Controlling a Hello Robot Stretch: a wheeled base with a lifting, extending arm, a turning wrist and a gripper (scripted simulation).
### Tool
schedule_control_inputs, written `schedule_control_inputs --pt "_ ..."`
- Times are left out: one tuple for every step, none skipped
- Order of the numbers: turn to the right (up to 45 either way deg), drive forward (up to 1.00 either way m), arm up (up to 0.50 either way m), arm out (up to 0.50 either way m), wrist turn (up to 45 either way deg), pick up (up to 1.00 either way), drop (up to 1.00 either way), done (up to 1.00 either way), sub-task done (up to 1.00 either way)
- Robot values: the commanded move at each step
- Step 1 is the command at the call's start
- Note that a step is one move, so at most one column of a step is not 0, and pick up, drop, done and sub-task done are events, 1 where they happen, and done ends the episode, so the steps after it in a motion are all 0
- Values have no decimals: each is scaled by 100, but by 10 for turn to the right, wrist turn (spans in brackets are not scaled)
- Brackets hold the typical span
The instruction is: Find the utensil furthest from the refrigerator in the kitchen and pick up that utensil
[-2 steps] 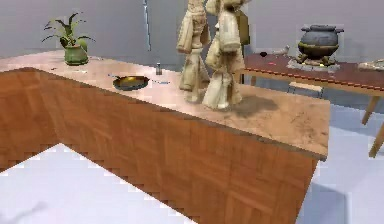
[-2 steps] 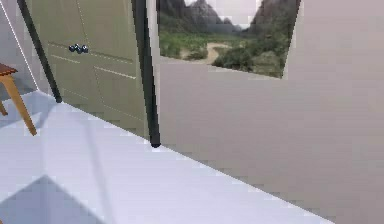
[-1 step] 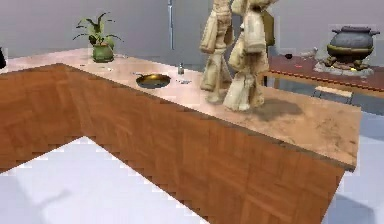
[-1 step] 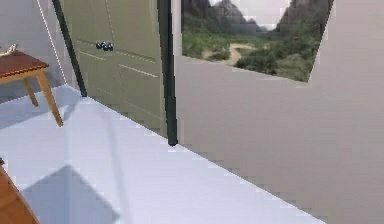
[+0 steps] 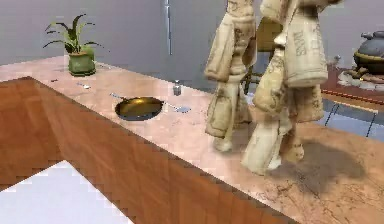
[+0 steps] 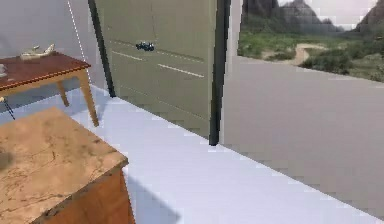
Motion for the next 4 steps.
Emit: schedule_control_inputs --pt "-450 0 0 0 0 0 0 0 0" --pt "-60 0 0 0 0 0 0 0 0" --pt "0 100 0 0 0 0 0 0 0" --pt "0 35 0 0 0 0 0 0 0"
